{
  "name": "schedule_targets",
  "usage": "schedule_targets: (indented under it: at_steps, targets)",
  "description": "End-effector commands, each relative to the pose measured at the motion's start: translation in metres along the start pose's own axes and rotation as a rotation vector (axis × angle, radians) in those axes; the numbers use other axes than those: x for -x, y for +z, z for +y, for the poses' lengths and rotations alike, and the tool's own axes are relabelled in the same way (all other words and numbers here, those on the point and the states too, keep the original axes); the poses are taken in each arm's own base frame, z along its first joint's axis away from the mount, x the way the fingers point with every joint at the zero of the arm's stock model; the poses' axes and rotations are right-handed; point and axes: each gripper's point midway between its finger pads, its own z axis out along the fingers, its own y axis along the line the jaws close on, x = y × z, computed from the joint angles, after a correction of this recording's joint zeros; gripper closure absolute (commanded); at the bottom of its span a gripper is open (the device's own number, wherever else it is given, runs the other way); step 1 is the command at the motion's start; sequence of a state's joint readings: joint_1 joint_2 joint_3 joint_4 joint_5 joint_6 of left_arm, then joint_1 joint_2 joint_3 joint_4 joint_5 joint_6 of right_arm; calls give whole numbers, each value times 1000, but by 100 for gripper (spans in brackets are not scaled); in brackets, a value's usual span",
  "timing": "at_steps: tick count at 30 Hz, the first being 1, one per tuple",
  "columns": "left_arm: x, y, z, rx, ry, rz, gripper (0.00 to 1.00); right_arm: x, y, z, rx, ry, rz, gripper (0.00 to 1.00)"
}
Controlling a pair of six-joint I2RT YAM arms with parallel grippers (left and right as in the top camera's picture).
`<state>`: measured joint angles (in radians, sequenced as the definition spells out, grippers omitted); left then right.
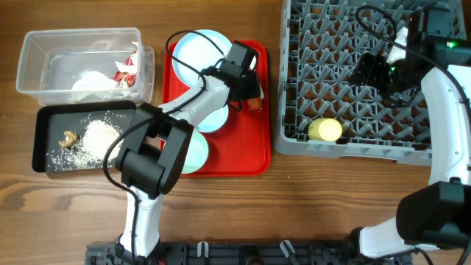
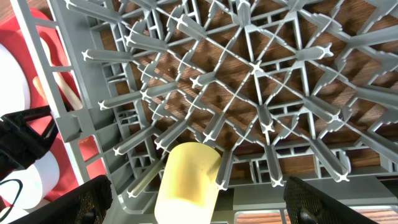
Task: Sort waste into correct bins and load items into the dishwasher rack
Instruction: 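Reach left gripper toward the carrot and spoon on the red tray, then grasp the carrot with the left gripper and drop it on the black tray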
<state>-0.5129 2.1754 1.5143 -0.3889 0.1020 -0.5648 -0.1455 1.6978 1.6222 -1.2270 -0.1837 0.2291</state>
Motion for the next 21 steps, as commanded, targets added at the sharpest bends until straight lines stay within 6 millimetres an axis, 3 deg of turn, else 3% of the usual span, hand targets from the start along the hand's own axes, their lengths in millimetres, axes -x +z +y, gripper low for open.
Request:
schedule_targets:
  at_steps: [1, 6, 12, 16, 17, 19, 21]
  targets:
    - [-3, 9, 8, 37, 6, 4, 77, 5, -13, 6, 22, -29, -37, 9]
    - [-1, 4, 4, 23, 7, -2, 78, 5, -13, 6, 22, -29, -37, 9]
    - [21, -39, -16, -28, 13, -75, 78, 4, -13, 6, 21, -28, -33, 9]
    - [41, -100, -24, -60, 2, -139, 78, 4, -13, 6, 21, -28, -33, 9]
    - [45, -125, -23, -65, -7, -158, 78, 4, -13, 6, 21, -28, -33, 9]
    - [50, -159, -16, -60, -26, -181, 79, 4, -13, 6, 21, -29, -33, 9]
    - [54, -204, 13, 4, -77, -215, 80, 4, -13, 6, 21, -29, -33, 9]
